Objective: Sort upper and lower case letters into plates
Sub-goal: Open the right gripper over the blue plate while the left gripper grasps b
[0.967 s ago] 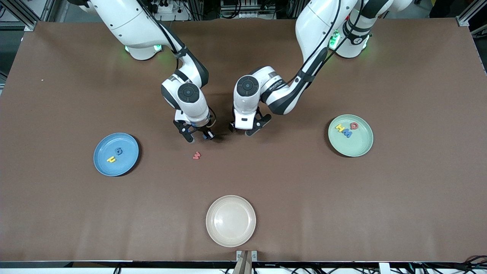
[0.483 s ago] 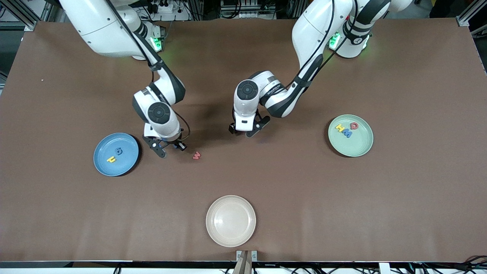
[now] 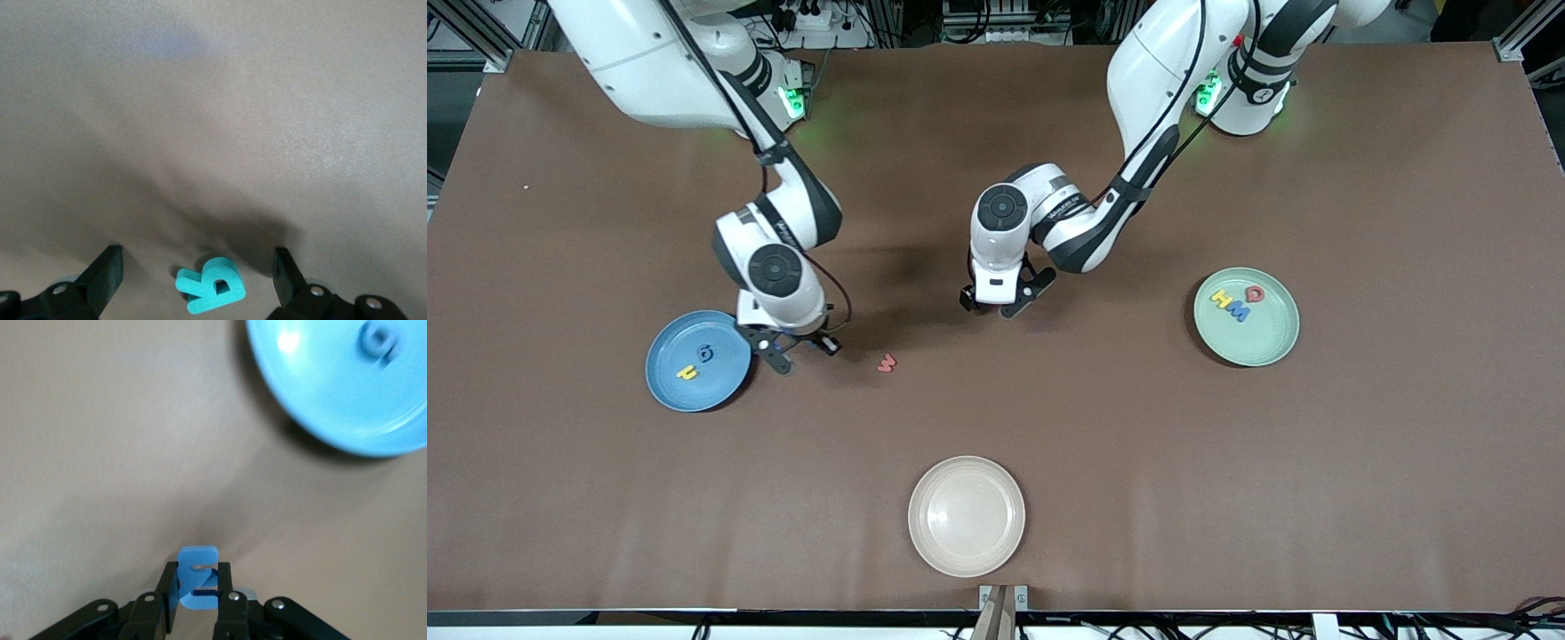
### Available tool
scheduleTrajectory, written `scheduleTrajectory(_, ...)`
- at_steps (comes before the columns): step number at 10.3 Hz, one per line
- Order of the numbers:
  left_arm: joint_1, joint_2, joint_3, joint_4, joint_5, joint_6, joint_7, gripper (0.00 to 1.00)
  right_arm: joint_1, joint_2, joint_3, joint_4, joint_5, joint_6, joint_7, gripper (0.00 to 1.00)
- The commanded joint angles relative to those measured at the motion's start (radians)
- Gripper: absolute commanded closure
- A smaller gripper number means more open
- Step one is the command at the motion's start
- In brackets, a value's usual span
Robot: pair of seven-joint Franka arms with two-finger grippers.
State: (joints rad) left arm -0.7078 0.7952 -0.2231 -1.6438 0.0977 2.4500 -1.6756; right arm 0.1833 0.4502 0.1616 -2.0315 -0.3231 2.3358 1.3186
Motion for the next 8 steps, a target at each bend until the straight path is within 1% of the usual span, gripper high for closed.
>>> scheduleTrajectory(1,-0.019,0.027,0.007,0.025,0.025,0.003,-0.036,0.24,-0.068,-0.093,0.012,-0.016,-0.021,-0.071,-0.091,1.0)
scheduleTrajectory(2,-0.019,0.029,0.008,0.042,0.019,-0.003,-0.036,0.28,-0.085,-0.1,0.012,-0.015,-0.022,-0.099,-0.122,1.0)
scheduleTrajectory(4,-0.021,0.065,0.008,0.122,0.017,-0.104,-0.044,0.28,-0.111,-0.1,-0.008,0.023,-0.046,-0.183,-0.206,1.0)
scheduleTrajectory(5,-0.021,0.071,0.008,0.133,0.02,-0.112,-0.044,0.31,-0.125,-0.099,-0.023,0.025,-0.075,-0.185,-0.229,1.0)
scheduleTrajectory(6,-0.021,0.072,0.008,0.133,0.023,-0.112,-0.042,0.34,-0.152,-0.093,-0.027,0.025,-0.111,-0.182,-0.249,1.0)
scheduleTrajectory(7,-0.021,0.072,0.008,0.133,0.022,-0.112,-0.042,0.39,-0.177,-0.088,-0.027,0.025,-0.14,-0.178,-0.28,1.0)
scheduleTrajectory(8,-0.021,0.072,0.008,0.134,0.022,-0.114,-0.044,0.42,-0.18,-0.087,-0.031,0.028,-0.157,-0.173,-0.315,1.0)
